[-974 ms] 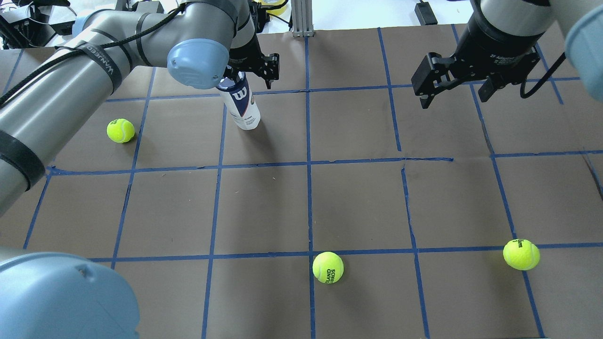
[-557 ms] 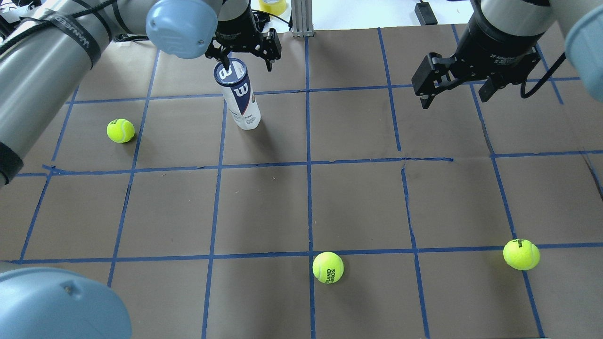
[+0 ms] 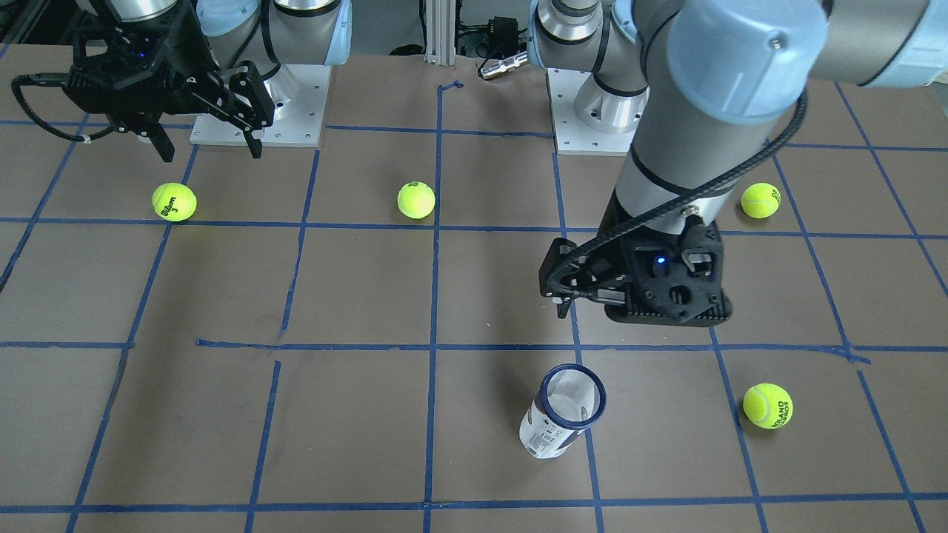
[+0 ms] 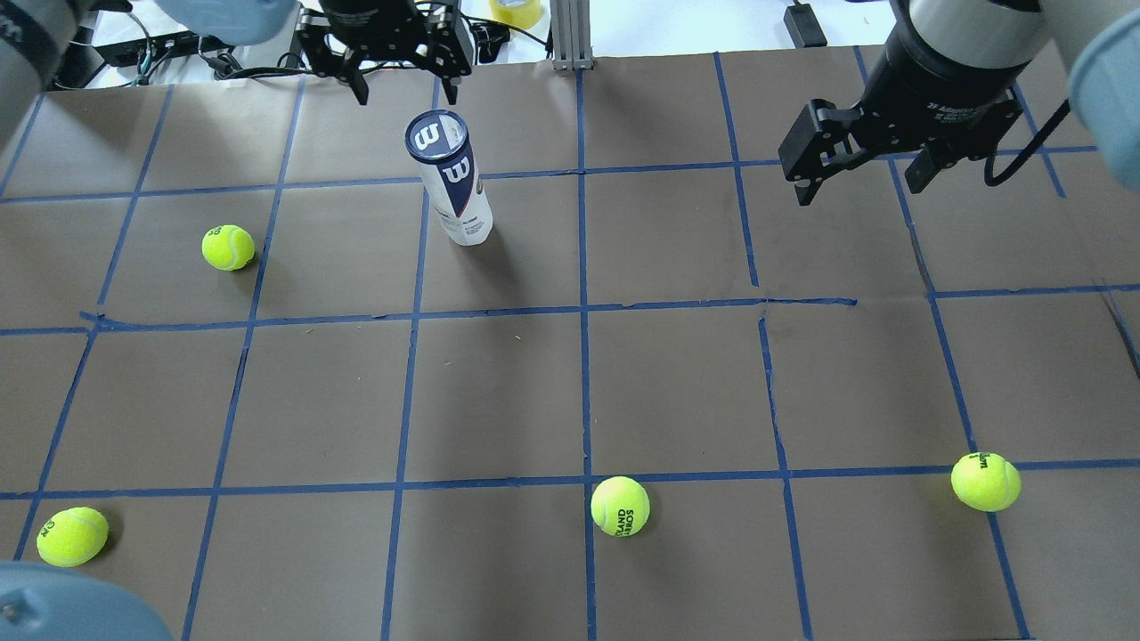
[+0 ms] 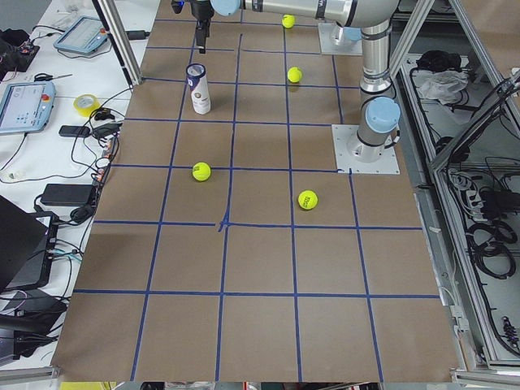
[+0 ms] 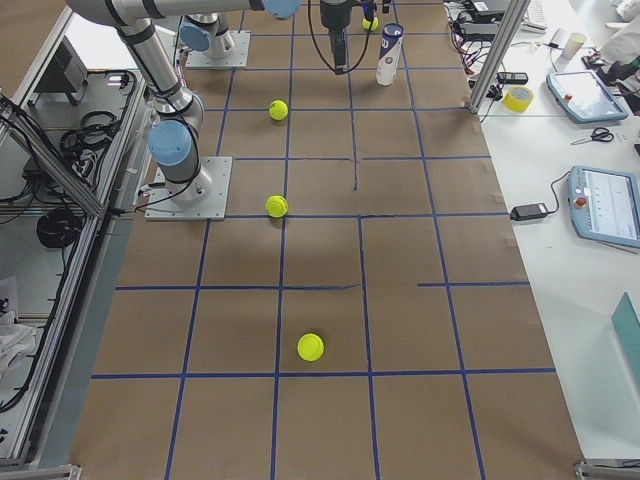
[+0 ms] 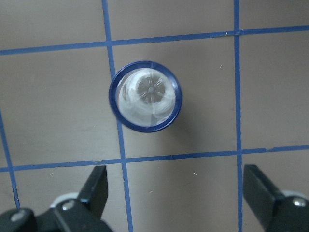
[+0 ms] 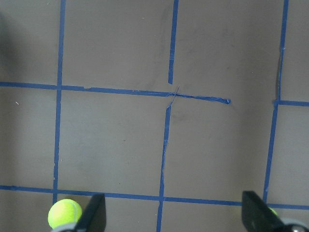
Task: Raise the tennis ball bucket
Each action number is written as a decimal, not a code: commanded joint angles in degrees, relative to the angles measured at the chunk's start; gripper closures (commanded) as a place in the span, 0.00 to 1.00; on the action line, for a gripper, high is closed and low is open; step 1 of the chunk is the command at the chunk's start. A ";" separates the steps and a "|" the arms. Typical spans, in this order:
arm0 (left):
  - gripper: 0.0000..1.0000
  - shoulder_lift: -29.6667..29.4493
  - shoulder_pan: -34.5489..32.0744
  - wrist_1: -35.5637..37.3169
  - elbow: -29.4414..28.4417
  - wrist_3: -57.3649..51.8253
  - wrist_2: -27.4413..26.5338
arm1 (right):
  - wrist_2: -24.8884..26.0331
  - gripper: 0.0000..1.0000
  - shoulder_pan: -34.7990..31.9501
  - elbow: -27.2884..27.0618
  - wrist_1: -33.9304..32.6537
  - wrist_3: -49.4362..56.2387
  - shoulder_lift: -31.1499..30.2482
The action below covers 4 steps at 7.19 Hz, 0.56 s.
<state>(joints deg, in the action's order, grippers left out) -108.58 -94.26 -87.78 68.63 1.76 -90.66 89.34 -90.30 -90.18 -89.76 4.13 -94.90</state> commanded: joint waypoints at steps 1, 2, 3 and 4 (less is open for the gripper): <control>0.00 4.67 5.38 -2.65 3.76 -5.09 -0.05 | -0.13 0.00 -0.05 0.00 -0.06 0.00 -0.03; 0.00 6.95 6.18 -1.96 8.57 -5.01 0.22 | -0.04 0.00 -0.05 0.00 0.02 0.00 -0.03; 0.00 10.37 6.10 -1.95 12.36 -3.97 0.31 | -0.13 0.00 0.03 0.00 -0.06 0.00 0.06; 0.00 12.41 6.02 -1.86 15.01 -4.13 0.13 | -0.22 0.00 0.03 0.00 -0.06 0.00 -0.02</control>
<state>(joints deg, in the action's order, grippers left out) -99.22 -88.37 -89.75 79.74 -2.50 -90.46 89.21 -90.30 -90.18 -89.80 4.13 -94.89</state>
